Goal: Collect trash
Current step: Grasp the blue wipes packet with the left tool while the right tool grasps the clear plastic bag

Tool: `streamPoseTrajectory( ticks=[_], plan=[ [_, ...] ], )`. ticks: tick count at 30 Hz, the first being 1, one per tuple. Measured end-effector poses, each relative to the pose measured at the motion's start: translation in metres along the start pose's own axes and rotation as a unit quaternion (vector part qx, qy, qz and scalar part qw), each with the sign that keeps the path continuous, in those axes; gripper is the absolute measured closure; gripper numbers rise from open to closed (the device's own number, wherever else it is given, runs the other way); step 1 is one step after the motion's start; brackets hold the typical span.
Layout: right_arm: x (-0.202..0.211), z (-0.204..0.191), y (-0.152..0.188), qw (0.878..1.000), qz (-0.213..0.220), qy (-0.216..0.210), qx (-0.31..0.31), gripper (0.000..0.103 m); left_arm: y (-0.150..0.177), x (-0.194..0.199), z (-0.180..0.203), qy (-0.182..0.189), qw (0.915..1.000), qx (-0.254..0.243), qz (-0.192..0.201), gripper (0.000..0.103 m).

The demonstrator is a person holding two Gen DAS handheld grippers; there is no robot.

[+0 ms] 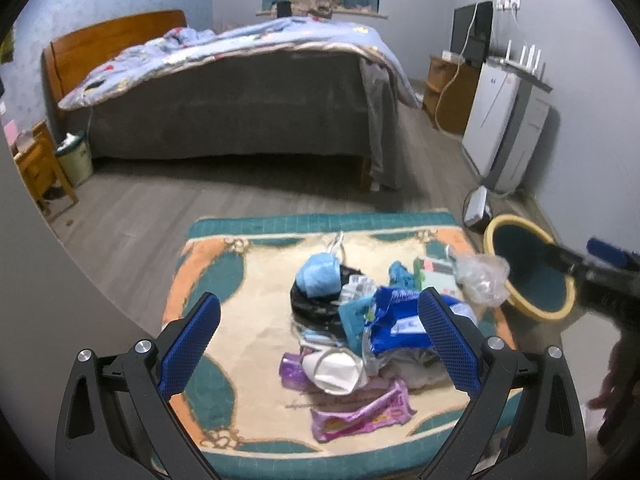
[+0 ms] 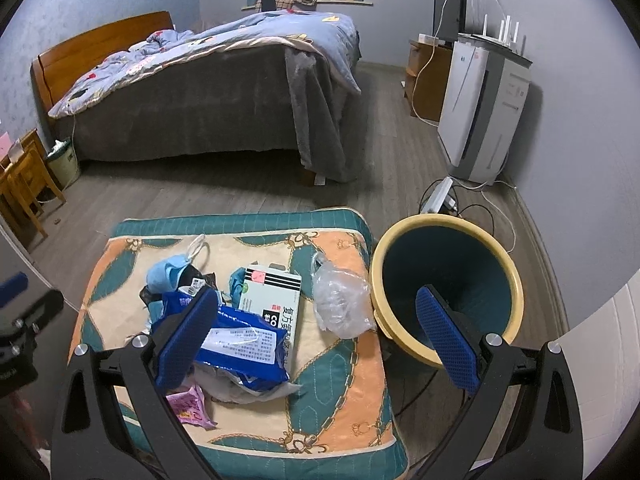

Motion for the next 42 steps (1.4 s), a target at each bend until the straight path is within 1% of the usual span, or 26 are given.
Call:
streamPoseTrajectory(
  ticks=[3,4,5,6,8,10,11,13,14,17,21,23,25,26,28,31,35,38,41,42],
  plan=[
    [0.000,0.001,-0.011,1.000,0.003,0.004,0.021,0.006,-0.001,-0.003,0.004,-0.003,0.9998,-0.019,-0.010,0.005],
    [0.000,0.001,-0.014,1.000,0.004,-0.001,0.027,0.006,-0.002,-0.002,0.001,-0.019,0.9995,-0.025,-0.011,0.005],
    [-0.001,0.001,-0.017,0.999,0.005,-0.003,0.031,0.006,-0.003,-0.001,-0.001,-0.028,0.9993,-0.024,-0.007,0.005],
    [-0.003,0.004,-0.022,0.999,0.007,0.002,0.031,0.006,-0.004,0.000,-0.005,-0.027,0.9994,-0.020,-0.002,0.005],
    [-0.008,0.012,-0.029,1.000,0.004,0.018,0.014,0.006,-0.008,-0.001,-0.009,0.000,1.0000,0.006,0.008,0.005],
    [-0.017,0.017,-0.034,1.000,-0.009,0.004,-0.003,0.006,-0.010,-0.005,-0.011,0.014,0.9997,0.016,0.012,0.005],
    [-0.022,0.019,-0.035,1.000,-0.014,0.001,-0.005,0.006,-0.012,-0.007,-0.011,0.016,0.9997,0.013,0.016,0.005],
    [-0.036,0.024,-0.035,1.000,-0.024,0.011,0.006,0.006,-0.014,-0.012,-0.010,0.009,0.9998,0.002,0.017,0.005],
    [-0.040,0.026,-0.034,1.000,-0.026,0.013,0.007,0.006,-0.014,-0.017,-0.008,0.012,0.9998,-0.005,0.015,0.005],
    [-0.060,0.028,-0.030,0.999,-0.051,-0.008,-0.007,0.006,-0.012,-0.031,-0.001,0.028,0.9995,-0.014,0.006,0.005],
    [-0.084,0.027,-0.022,0.997,-0.071,-0.008,0.003,0.006,-0.006,-0.055,0.010,0.040,0.9988,-0.025,-0.015,0.008],
    [-0.098,0.024,-0.015,0.996,-0.086,-0.009,0.013,0.007,-0.003,-0.067,0.018,0.047,0.9981,-0.031,-0.025,0.013],
    [-0.112,0.021,-0.008,0.994,-0.106,-0.011,0.019,0.019,0.000,-0.078,0.026,0.051,0.9972,-0.041,-0.037,0.027],
    [-0.118,0.021,-0.003,0.993,-0.116,-0.008,0.023,0.022,0.003,-0.083,0.031,0.056,0.9963,-0.048,-0.044,0.029],
    [-0.130,0.022,0.003,0.991,-0.128,-0.003,0.035,0.027,0.007,-0.091,0.041,0.075,0.9942,-0.056,-0.053,0.038],
    [-0.144,0.025,0.009,0.989,-0.144,0.001,0.030,0.029,0.013,-0.103,0.056,0.095,0.9905,-0.074,-0.067,0.040],
    [-0.160,0.036,0.016,0.986,-0.167,0.006,0.002,0.029,0.020,-0.115,0.061,0.110,0.9876,-0.074,-0.085,0.040],
    [-0.169,0.040,0.023,0.984,-0.179,0.007,-0.002,0.034,0.024,-0.124,0.064,0.117,0.9857,-0.075,-0.096,0.040],
    [-0.174,0.039,0.029,0.982,-0.191,0.004,0.003,0.037,0.026,-0.130,0.067,0.120,0.9847,-0.077,-0.100,0.042],
    [-0.175,0.039,0.032,0.980,-0.197,0.003,0.004,0.040,0.027,-0.131,0.068,0.119,0.9843,-0.081,-0.103,0.045]
  ],
)
Point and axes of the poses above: each gripper's, at about its wrist camera, not at the fingertips, and x roughly against the way its jaws point, z to its right, y to its underside, the point moved 9 cm from there along -x, roughly the way its jaws point, and after that the axes turned 14 degrees about -x, right-handed, at the moved point
